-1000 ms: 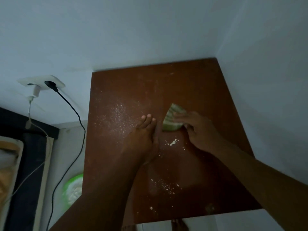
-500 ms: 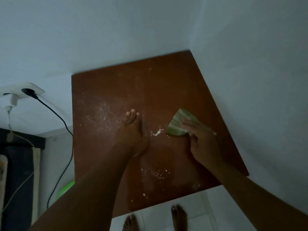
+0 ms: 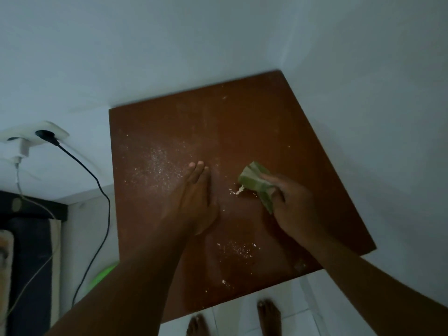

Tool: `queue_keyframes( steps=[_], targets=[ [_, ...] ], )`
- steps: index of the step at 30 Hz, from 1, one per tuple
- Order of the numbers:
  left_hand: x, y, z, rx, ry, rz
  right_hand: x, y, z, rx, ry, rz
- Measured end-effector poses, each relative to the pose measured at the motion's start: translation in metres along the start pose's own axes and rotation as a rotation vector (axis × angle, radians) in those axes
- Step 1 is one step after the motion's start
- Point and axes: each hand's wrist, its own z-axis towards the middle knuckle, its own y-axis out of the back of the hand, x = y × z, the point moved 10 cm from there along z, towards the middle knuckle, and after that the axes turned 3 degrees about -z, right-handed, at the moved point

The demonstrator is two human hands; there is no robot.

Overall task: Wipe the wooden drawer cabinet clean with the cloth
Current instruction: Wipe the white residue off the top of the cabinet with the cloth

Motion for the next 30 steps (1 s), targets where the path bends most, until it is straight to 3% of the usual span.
queue_keyframes(
  steps=[3,6,9,16,19,21,23,26,30],
  targets=[
    [0.018,0.011,-0.034,-0.099,-0.028,0.026,-0.011,0.041,0.088,-0.169,-0.028,-0.004],
    [0.040,-0.002,-0.060,-0.064,0.064,-0.062,-0.024,0.031,0.160,-0.079,-0.035,-0.112],
    [0.048,-0.001,-0.064,-0.128,0.140,-0.158,-0.010,-0.021,0.144,0.042,0.103,-0.211],
    [0.050,0.010,-0.058,-0.170,0.188,-0.255,0.046,-0.074,0.018,0.398,0.335,0.000],
    [0.054,0.008,-0.059,-0.168,0.185,-0.264,0.050,-0.045,0.071,0.276,0.272,0.021],
    [0.053,0.009,-0.059,-0.186,0.175,-0.264,0.045,-0.022,0.138,0.113,0.240,-0.045],
    [0.053,0.010,-0.059,-0.201,0.162,-0.251,0.034,-0.020,0.189,0.055,0.187,-0.140],
    [0.054,0.010,-0.059,-0.208,0.171,-0.242,0.028,-0.055,0.184,0.091,0.253,-0.308],
    [0.055,0.014,-0.057,-0.232,0.183,-0.279,0.054,-0.089,0.090,0.291,0.409,-0.223]
  ],
)
